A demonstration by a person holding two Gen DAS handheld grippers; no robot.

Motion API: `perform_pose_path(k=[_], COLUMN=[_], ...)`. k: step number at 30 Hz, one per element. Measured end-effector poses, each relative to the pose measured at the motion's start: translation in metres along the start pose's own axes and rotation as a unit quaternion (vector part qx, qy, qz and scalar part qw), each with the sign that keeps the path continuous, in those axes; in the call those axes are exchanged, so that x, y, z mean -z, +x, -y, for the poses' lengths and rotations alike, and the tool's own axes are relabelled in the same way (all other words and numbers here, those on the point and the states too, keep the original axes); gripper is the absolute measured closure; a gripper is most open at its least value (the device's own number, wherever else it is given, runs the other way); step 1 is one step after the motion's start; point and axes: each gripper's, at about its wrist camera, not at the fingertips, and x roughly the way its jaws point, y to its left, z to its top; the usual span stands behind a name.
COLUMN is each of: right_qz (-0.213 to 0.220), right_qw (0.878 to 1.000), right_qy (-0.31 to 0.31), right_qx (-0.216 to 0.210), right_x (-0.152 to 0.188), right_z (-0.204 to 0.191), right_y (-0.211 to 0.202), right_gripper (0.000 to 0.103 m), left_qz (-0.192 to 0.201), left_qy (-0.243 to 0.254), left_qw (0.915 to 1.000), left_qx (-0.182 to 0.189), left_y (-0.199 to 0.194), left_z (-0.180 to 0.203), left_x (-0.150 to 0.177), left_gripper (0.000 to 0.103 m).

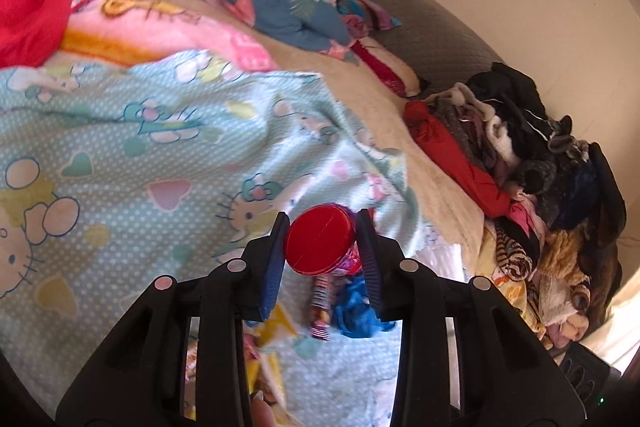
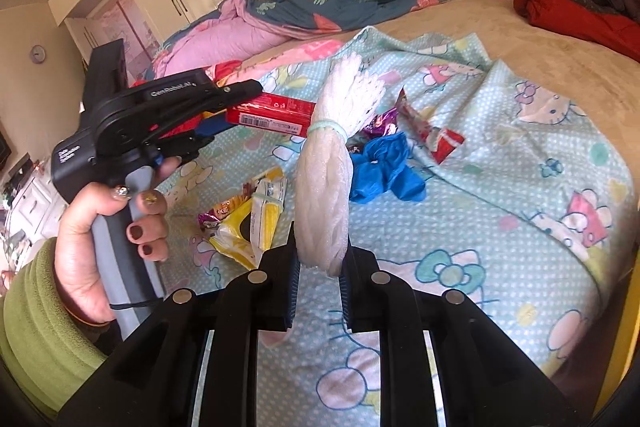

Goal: Collect trash
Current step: 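Grasp the red tube with the left tool while the right tool grasps a white mesh net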

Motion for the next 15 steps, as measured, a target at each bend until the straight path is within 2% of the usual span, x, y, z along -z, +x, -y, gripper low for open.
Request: perform_pose_path(k=[15], right_qz=[0.034], right_qw=[0.999], right_qy=[0.009], right_qx=[0.011], right_x=[-0.005], right_z=[0.011], right_y=[-0.041], right_gripper=[0.086], left_qz=[0.016], left_qy=[0.054], left_qw=[0.9980], left_qx=[0.030], left_y=[-0.028], left_z=[0.055], left_x=[0.007], left_gripper=[0.077])
